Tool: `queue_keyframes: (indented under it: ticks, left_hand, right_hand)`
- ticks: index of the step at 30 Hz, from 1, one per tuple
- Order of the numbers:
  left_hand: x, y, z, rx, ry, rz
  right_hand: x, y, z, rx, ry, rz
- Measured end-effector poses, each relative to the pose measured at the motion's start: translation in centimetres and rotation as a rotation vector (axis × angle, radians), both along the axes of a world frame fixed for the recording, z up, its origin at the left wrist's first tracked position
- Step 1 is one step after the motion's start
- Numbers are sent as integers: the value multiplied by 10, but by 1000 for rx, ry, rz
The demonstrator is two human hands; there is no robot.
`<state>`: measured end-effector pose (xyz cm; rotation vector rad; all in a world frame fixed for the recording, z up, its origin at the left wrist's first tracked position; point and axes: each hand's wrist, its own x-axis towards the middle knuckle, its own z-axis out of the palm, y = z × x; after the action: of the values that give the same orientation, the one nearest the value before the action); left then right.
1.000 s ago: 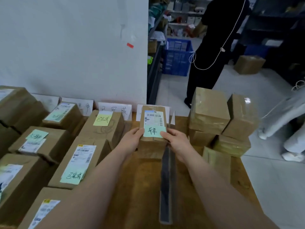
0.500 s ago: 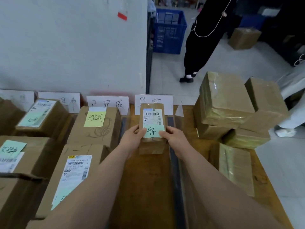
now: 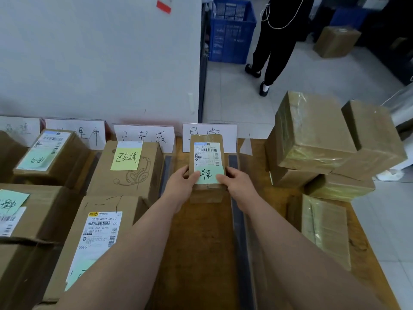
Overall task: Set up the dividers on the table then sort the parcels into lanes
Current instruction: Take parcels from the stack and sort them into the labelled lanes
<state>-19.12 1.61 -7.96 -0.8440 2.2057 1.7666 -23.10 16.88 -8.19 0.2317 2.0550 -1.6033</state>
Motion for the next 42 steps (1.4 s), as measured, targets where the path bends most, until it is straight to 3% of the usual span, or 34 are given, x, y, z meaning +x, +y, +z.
queue_keyframes:
  ticks: [10, 17, 24, 27, 34, 42]
  left_hand:
    - [9, 11, 39, -392, 99, -127]
    - [32, 68, 74, -511, 249, -207]
    - [57, 163, 83, -516, 347, -464]
    - [63, 200, 74, -474, 295, -513]
    - [65, 268, 32, -493, 112, -607]
    - [81, 300, 1, -571, -87, -528]
  right_hand:
    - [16, 10, 32, 298, 270, 70]
    - [56, 63, 72, 453, 421, -25]
    - [87, 176, 78, 483, 332, -224]
    - [97, 222, 68, 505, 274, -227]
    - [110, 282, 28, 322, 56, -148]
    - [104, 301, 3, 193, -28, -63]
